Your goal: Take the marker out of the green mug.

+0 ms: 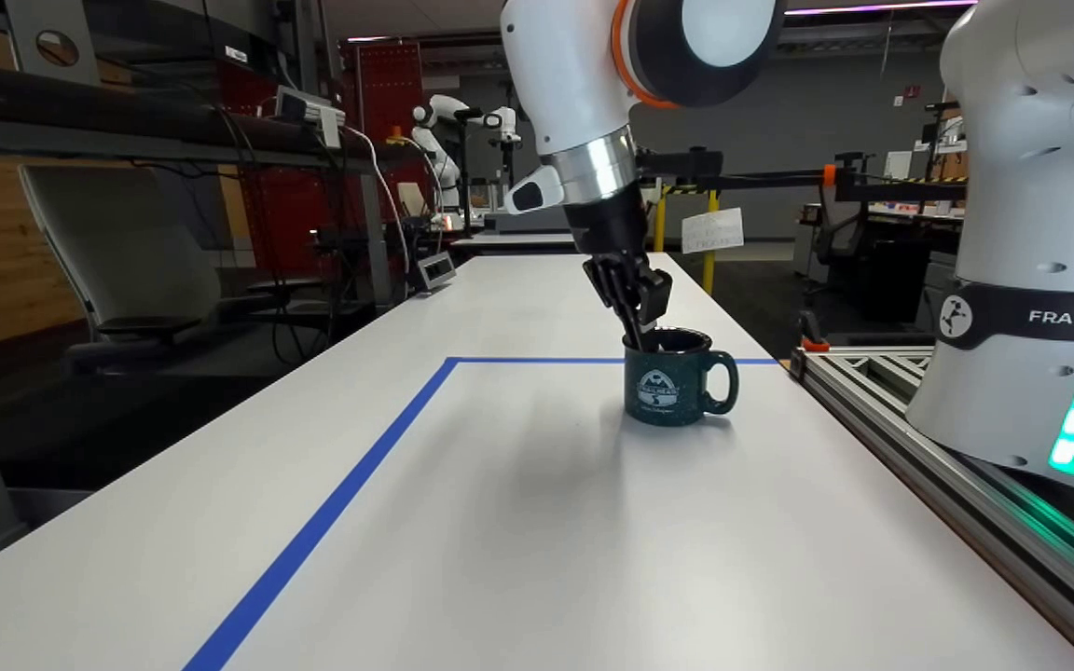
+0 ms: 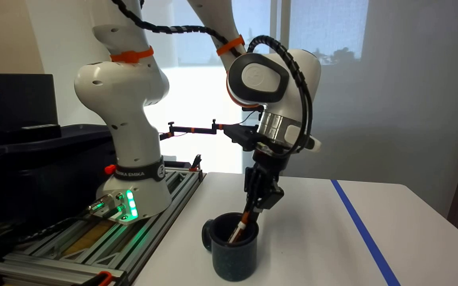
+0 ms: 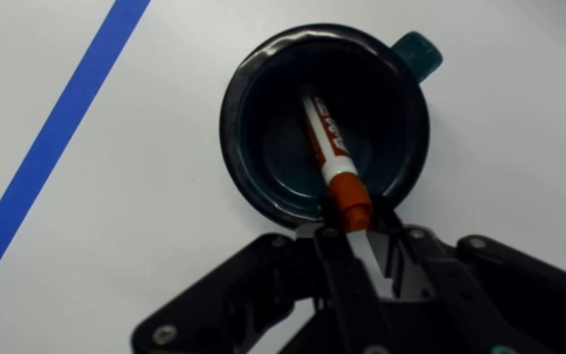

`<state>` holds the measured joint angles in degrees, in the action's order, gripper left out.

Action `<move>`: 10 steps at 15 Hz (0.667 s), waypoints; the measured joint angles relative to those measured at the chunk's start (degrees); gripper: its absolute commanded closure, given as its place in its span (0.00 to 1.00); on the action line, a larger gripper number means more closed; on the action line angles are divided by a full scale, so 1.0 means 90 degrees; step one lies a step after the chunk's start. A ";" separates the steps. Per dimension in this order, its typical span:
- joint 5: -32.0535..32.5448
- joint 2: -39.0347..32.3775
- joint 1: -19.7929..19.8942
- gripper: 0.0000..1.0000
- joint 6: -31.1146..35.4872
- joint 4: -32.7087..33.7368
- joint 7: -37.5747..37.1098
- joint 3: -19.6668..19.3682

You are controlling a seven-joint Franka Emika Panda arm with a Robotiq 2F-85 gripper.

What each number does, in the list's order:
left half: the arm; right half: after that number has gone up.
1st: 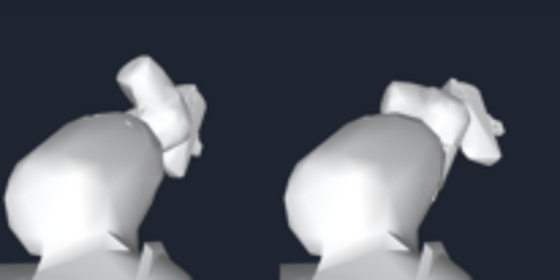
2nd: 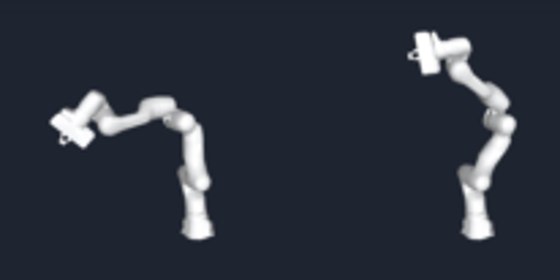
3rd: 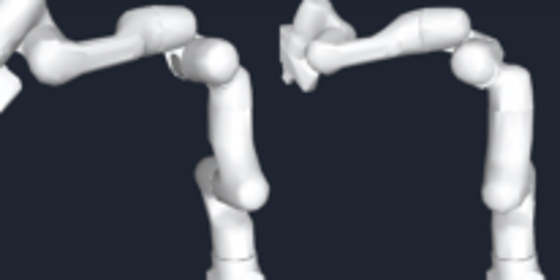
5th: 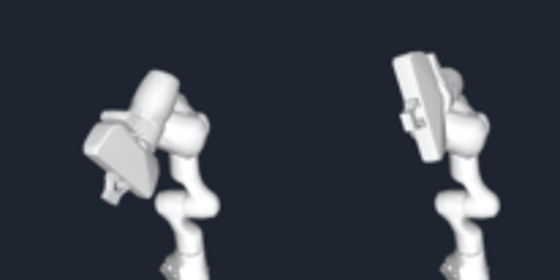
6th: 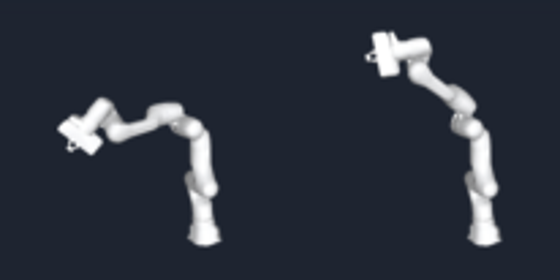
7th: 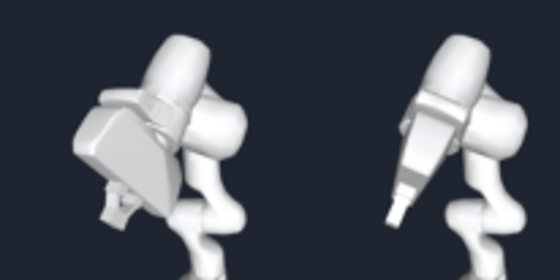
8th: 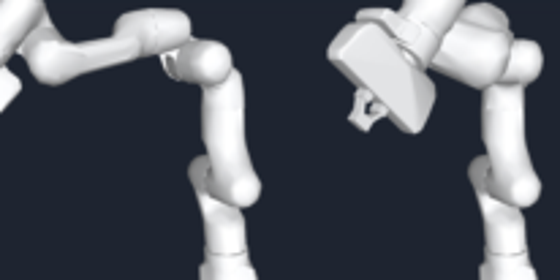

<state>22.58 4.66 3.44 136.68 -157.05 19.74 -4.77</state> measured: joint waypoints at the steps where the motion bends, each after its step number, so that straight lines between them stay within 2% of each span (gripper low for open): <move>1: -0.0001 0.0016 0.0003 0.95 -0.0063 0.0001 0.0098 -0.0002; 10: -0.0006 0.0956 -0.0020 0.95 -0.1435 0.0003 0.0792 0.0026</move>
<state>22.53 13.26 3.27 123.77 -157.03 26.87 -4.54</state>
